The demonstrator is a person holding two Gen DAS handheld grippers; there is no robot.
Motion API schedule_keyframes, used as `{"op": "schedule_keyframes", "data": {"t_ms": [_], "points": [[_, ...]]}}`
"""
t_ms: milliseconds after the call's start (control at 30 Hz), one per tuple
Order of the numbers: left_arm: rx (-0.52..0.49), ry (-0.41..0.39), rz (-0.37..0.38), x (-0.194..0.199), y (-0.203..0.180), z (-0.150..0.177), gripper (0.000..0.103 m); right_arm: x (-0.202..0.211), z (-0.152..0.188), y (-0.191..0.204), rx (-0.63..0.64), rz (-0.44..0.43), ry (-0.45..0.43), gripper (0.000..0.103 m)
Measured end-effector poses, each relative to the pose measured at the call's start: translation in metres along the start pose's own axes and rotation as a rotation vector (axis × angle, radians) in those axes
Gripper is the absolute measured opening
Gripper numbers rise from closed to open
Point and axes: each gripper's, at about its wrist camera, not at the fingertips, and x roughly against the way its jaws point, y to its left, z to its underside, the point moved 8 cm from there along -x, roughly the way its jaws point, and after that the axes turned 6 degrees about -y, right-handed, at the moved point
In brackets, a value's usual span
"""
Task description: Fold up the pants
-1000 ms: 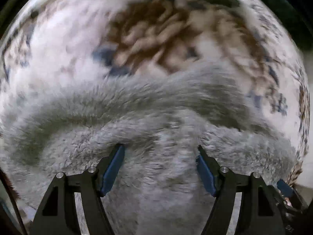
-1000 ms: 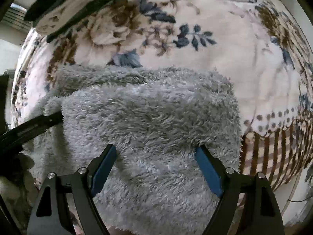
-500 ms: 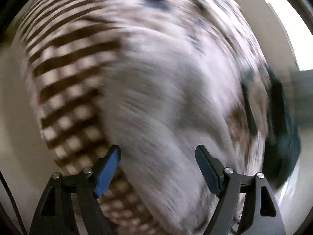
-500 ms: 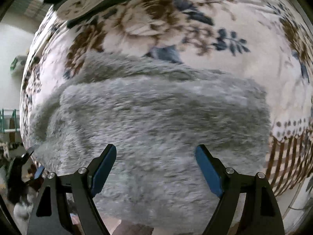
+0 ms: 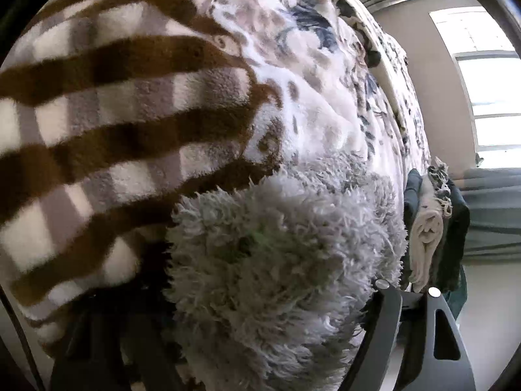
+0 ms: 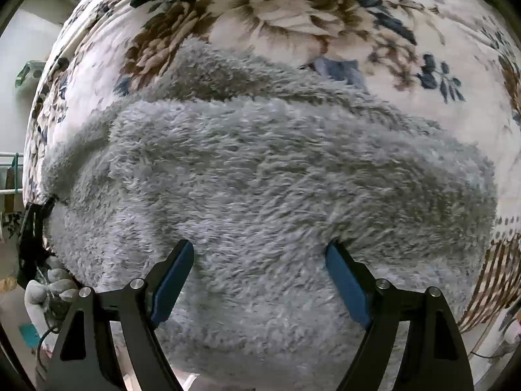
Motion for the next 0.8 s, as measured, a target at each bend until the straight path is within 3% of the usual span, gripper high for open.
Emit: {"op": "schedule_keyframes", "data": {"t_ms": [67, 133, 200, 233, 267, 333, 400, 467, 733, 800], "points": [[-0.018, -0.031, 0.02, 0.012, -0.011, -0.002, 0.05, -0.002, -0.001, 0.005, 0.0, -0.002, 0.0, 0.085], [-0.082, -0.06, 0.034, 0.025, -0.024, 0.0, 0.035, -0.004, -0.001, 0.009, 0.0, -0.004, -0.005, 0.085], [-0.102, -0.065, 0.047, 0.027, -0.027, 0.003, 0.036, -0.006, -0.001, 0.012, 0.002, 0.002, -0.006, 0.085], [-0.081, -0.058, 0.045, 0.02, -0.022, 0.002, 0.043, -0.008, -0.001, 0.012, 0.001, 0.004, -0.006, 0.085], [-0.041, -0.041, 0.045, 0.012, -0.015, 0.002, 0.059, -0.01, -0.001, 0.013, -0.002, 0.005, -0.004, 0.085], [0.028, -0.01, 0.064, -0.006, -0.002, -0.002, 0.06, -0.013, 0.0, 0.012, -0.009, 0.005, 0.003, 0.085], [-0.021, -0.021, 0.057, -0.006, -0.012, -0.007, 0.048, -0.014, 0.0, 0.011, -0.019, 0.004, -0.001, 0.085], [-0.127, -0.038, 0.024, 0.004, -0.028, -0.005, 0.028, -0.015, -0.001, 0.009, -0.025, 0.001, -0.005, 0.085], [-0.269, -0.139, 0.043, 0.084, -0.09, 0.017, 0.018, -0.016, 0.001, 0.0, -0.013, -0.049, -0.013, 0.085], [-0.353, -0.17, 0.053, 0.106, -0.117, 0.029, 0.018, -0.023, 0.004, -0.002, 0.008, -0.054, 0.016, 0.085]]}}
